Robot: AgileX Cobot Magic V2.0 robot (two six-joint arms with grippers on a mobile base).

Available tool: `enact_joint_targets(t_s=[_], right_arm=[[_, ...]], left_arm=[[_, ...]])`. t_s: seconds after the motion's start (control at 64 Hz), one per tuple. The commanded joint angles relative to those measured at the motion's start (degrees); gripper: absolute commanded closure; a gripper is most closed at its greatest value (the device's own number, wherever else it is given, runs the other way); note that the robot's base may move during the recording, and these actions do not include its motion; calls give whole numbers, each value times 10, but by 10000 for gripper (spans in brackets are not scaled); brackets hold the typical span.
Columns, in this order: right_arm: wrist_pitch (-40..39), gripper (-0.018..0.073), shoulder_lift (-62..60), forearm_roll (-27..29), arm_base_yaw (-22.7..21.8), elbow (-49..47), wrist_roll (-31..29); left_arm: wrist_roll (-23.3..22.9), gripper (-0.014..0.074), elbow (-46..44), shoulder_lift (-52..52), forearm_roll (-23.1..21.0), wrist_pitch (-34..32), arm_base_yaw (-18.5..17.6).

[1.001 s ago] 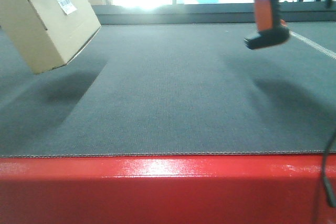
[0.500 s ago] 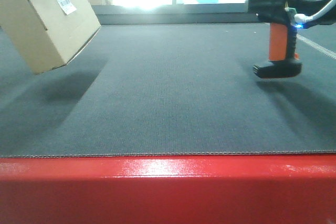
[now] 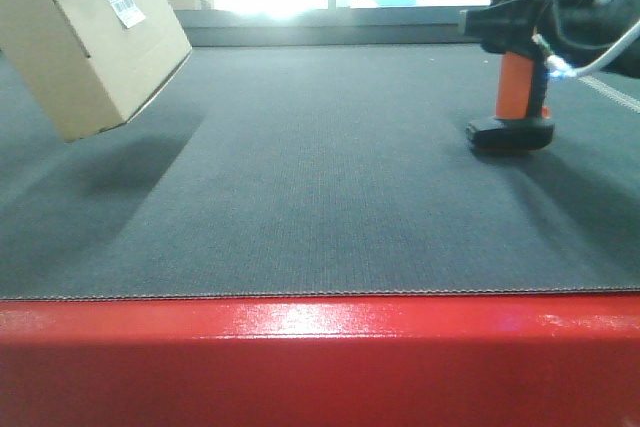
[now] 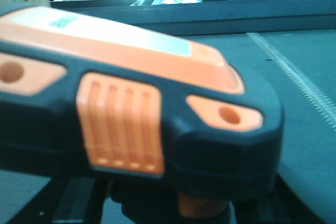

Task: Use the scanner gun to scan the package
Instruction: 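Lower the scanner gun upright onto the table with the right gripper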

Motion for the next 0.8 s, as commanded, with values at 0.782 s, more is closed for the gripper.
enact_joint_targets(t_s=[0.782], right_arm=[[-47, 234, 7, -17, -3, -2, 12]], left_arm=[[-3, 383, -6, -10, -7, -7, 2]])
